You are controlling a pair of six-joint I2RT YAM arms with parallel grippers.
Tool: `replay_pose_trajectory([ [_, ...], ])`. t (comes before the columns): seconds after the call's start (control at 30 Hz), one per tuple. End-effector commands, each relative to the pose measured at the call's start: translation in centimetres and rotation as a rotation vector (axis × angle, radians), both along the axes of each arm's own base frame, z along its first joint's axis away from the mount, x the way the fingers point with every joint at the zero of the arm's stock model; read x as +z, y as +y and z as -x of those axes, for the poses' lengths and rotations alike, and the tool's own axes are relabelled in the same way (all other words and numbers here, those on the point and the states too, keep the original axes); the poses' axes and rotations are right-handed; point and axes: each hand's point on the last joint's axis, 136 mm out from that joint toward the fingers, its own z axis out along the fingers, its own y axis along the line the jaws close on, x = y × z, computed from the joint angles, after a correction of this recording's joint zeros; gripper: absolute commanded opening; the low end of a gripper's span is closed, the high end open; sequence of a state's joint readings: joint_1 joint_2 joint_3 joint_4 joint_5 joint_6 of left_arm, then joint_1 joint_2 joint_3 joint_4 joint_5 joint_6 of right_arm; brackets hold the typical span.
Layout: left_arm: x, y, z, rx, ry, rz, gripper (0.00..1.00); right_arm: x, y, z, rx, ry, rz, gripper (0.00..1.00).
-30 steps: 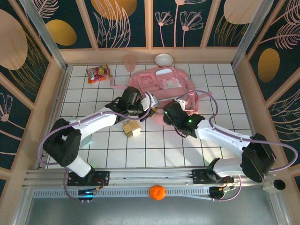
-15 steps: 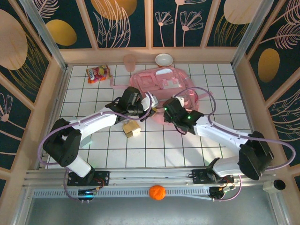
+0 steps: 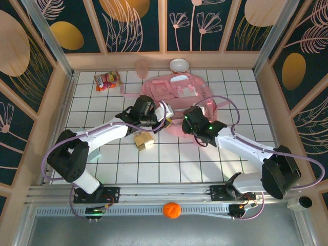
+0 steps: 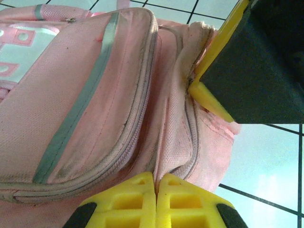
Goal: Pack books, pencil case, and school supplies into a backpack
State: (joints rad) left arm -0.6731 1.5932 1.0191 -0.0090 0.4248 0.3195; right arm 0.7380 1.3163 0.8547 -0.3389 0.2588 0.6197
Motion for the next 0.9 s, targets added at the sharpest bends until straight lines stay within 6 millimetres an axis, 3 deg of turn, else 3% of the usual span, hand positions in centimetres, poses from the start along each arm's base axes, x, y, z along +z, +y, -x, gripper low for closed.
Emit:
replay_pose_trajectory([
  [0.0, 3.2, -0.4, -1.1, 0.01, -0.053, 0.067, 0.0, -0.4, -0.7, -1.2, -0.01, -0.016, 0.033, 0.25],
  [0.27, 2.6, -0.1, -1.3, 0.027, -0.057, 0.049, 0.0, 0.3, 0.6, -0.8, 0.068, -0.022, -0.033, 0.01],
  [0.43, 1.2, 1.2, -2.0, 0.065, -0.079, -0.005, 0.0, 0.6, -1.4, -0.4, 0.034, -0.024, -0.052, 0.0],
  [0.63, -0.1, 3.7, -2.9, 0.118, -0.083, -0.058, 0.0, -0.3, -3.5, 0.8, 0.075, 0.016, -0.075, 0.0],
  [0.7, 0.1, 4.6, -3.4, 0.141, -0.092, -0.068, 0.0, -0.9, -3.3, 1.4, 0.116, 0.031, -0.073, 0.0],
  [0.87, -2.0, 6.0, -3.0, 0.156, -0.079, -0.147, 0.0, -1.1, 0.0, 3.3, 0.271, 0.051, -0.22, 0.0],
])
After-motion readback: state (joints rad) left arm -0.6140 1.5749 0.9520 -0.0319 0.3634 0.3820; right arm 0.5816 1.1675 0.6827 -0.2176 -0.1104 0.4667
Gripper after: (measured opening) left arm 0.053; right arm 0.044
